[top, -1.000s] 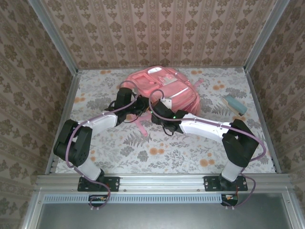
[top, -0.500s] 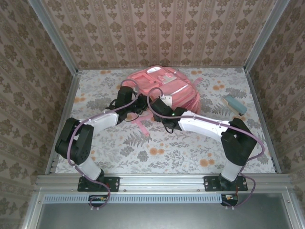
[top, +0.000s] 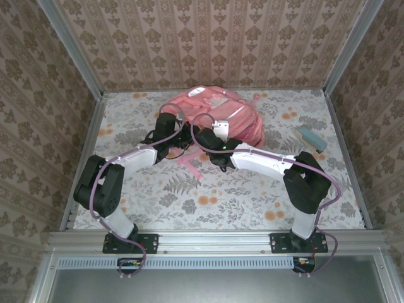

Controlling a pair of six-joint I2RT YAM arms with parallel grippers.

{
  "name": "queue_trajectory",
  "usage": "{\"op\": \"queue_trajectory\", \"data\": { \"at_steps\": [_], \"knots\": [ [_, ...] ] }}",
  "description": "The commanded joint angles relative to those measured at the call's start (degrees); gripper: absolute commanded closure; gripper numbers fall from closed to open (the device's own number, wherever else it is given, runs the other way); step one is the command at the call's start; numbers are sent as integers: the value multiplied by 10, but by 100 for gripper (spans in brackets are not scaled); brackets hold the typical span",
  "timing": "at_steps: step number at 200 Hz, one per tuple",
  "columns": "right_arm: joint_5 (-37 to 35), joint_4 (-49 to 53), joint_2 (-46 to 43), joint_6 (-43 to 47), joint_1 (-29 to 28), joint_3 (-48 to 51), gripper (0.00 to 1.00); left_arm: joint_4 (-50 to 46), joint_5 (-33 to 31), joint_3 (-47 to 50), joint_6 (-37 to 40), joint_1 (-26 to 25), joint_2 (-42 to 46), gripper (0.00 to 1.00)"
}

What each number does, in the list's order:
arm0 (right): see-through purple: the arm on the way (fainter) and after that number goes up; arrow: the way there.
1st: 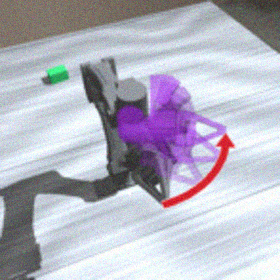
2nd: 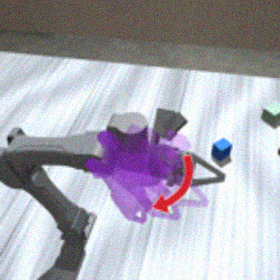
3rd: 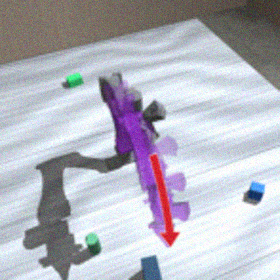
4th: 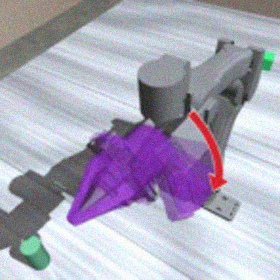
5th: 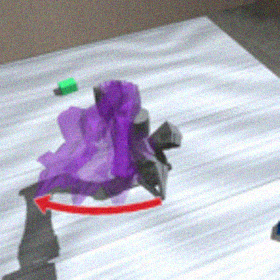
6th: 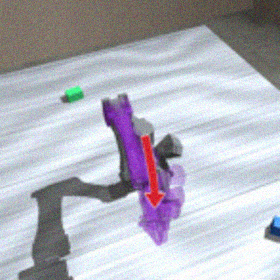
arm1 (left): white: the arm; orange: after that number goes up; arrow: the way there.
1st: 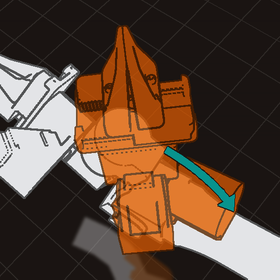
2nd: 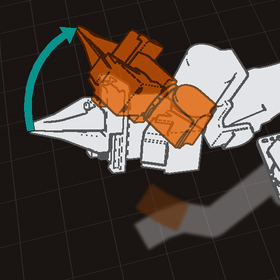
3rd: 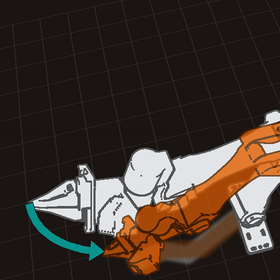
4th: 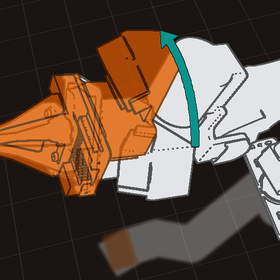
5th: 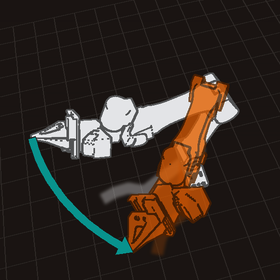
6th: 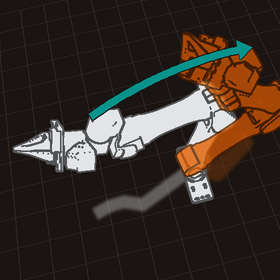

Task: Pack the student bag

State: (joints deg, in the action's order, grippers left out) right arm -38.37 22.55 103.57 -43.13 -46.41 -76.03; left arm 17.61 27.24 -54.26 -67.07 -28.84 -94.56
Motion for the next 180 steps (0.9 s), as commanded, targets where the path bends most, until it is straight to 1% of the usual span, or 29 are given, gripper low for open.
{"op": "queue_trajectory", "data": {
  "at_steps": [1,34,52,79,110,125,150,158,180],
  "knots": [
    [-48,-48,-33,24,24,-12,93,-10,54,-14,30,-11,6,93],
    [22,-31,-84,68,38,19,100,-15,47,-9,36,-5,7,93],
    [71,-10,-103,89,54,36,100,-24,39,-7,45,-2,10,93],
    [90,27,-127,119,75,68,100,-45,27,-5,61,6,17,95],
    [126,33,-162,150,114,110,100,-60,18,-3,74,13,24,96],
    [147,32,-175,167,126,116,100,-60,19,-4,75,13,22,96],
    [179,50,-174,198,128,104,100,-60,20,-5,74,15,21,96],
    [200,57,-172,209,128,101,95,-60,20,-5,74,16,21,96],
    [255,65,-175,234,129,104,70,-66,18,-4,78,21,26,95]
  ]
}}
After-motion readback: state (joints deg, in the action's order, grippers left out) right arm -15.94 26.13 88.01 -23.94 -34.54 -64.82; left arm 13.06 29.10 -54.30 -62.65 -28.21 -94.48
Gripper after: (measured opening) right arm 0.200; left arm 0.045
